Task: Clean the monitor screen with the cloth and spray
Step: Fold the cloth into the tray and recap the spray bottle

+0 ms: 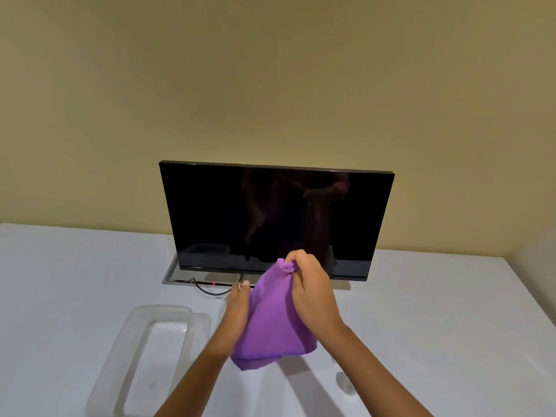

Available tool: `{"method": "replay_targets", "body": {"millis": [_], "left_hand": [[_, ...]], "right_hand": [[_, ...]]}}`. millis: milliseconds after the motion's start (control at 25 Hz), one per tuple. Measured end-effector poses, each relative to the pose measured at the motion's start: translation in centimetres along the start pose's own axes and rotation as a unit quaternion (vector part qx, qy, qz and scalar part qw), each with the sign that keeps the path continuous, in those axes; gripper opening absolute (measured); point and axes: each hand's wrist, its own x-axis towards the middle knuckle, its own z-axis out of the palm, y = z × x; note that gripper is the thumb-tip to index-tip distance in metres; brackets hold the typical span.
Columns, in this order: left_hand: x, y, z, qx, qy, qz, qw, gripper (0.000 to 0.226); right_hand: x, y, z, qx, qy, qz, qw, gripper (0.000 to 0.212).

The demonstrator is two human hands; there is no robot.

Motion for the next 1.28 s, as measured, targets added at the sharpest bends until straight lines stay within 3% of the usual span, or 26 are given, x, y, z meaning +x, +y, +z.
{"method": "replay_targets", "body": {"millis": [120, 200, 360, 520, 640, 760, 840, 960, 1120, 1280], "left_hand": [[-2.5, -3.1, 1.0, -0.144, -0.063, -0.103, 0.982, 0.064], [-3.2, -4.6, 2.2, -0.229, -0.095, -0.179, 0.952, 0.068], [-5.3, -5.7, 4.0, -0.366, -0.128, -0.242, 0.889, 0.074], [-6.0, -6.1, 4.6, -0.445, -0.097, -0.268, 0.849, 0.073], [-6.2, -6.4, 4.2, -0.469, -0.161, -0.303, 0.814, 0.072], [-6.7, -7.5, 4.1, -0.433, -0.198, -0.253, 0.842, 0.072], [-6.8, -7.3, 4.0, -0.459, -0.198, -0.197, 0.843, 0.063], [-6.3, -6.8, 2.4, -0.461, -0.184, -0.143, 0.856, 0.055], [-5.1, -5.3, -0.5, -0.396, -0.125, -0.053, 0.908, 0.061], [-4.4, -3.1, -2.7, -0.339, -0.092, -0.028, 0.936, 0.038]], "right_hand": [[-1.5, -1.6, -0.3, -0.057, -0.065, 0.006, 0.996, 0.021], [-2.2, -2.5, -0.7, -0.053, -0.110, 0.026, 0.992, 0.021], [-3.3, -3.9, -2.6, 0.088, -0.135, 0.080, 0.984, 0.024], [-3.6, -3.5, -4.9, 0.338, -0.085, 0.213, 0.913, 0.024], [-3.8, -2.0, -6.1, 0.439, -0.093, 0.311, 0.838, 0.030], [-4.2, -1.4, -6.5, 0.485, -0.128, 0.338, 0.797, 0.042], [-4.3, -1.0, -6.9, 0.469, -0.134, 0.327, 0.809, 0.045], [-4.1, -0.3, -8.0, 0.433, -0.141, 0.316, 0.832, 0.029], [-4.3, 1.7, -8.5, 0.394, -0.116, 0.325, 0.852, 0.019], [-5.0, 3.1, -7.7, 0.297, -0.135, 0.337, 0.883, 0.018]]}}
